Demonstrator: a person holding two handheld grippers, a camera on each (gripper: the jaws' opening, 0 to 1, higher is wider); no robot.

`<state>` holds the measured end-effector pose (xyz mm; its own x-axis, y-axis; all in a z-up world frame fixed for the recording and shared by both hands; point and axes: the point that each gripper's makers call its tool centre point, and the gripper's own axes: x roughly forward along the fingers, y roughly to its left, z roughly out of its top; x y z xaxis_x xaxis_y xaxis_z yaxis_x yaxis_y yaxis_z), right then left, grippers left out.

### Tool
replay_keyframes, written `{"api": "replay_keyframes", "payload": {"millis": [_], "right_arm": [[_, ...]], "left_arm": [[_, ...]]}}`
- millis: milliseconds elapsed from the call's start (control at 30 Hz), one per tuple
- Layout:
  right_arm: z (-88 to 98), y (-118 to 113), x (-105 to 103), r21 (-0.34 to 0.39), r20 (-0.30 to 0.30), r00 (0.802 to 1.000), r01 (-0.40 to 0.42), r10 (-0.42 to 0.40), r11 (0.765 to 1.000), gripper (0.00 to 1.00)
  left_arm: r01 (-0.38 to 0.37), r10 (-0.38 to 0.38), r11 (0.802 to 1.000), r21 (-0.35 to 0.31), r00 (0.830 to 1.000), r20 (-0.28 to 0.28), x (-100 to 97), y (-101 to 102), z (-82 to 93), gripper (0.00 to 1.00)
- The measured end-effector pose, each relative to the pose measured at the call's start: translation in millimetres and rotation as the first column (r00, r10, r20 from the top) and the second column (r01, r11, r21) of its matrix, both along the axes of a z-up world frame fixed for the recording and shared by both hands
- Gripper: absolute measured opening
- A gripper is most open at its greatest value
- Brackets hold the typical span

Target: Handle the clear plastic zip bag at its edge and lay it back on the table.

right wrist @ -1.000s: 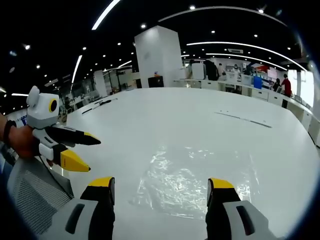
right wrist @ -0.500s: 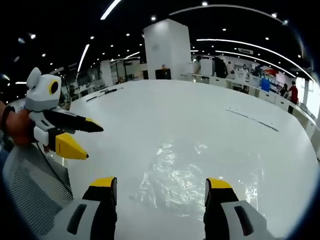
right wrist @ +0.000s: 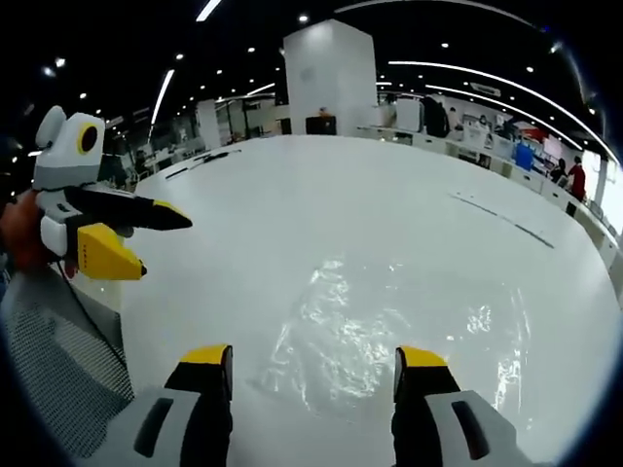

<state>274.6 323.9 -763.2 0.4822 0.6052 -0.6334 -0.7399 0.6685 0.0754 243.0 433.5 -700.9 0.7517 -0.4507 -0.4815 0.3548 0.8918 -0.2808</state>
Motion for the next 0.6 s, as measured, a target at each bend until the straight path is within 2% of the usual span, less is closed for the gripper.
{"api": "replay_keyframes", "payload": {"millis": [267,600], "right_arm": [[-14.2,-2,-5,-0.038,-0.031,0.999,-0.024,0.023,0.999,0.61],[-16.0,-5,-8,-0.08,-0.001,0.999,-0.054,0.054,0.995,0.53]], "left_arm": [[-0.021,0.021,1.0,-0.022,1.0,0.0,0.6,1,1.1,0.67],[-0.025,0.025,0.999,-0.037,1.0,0.001,1.2,1,1.9,0.65]]}}
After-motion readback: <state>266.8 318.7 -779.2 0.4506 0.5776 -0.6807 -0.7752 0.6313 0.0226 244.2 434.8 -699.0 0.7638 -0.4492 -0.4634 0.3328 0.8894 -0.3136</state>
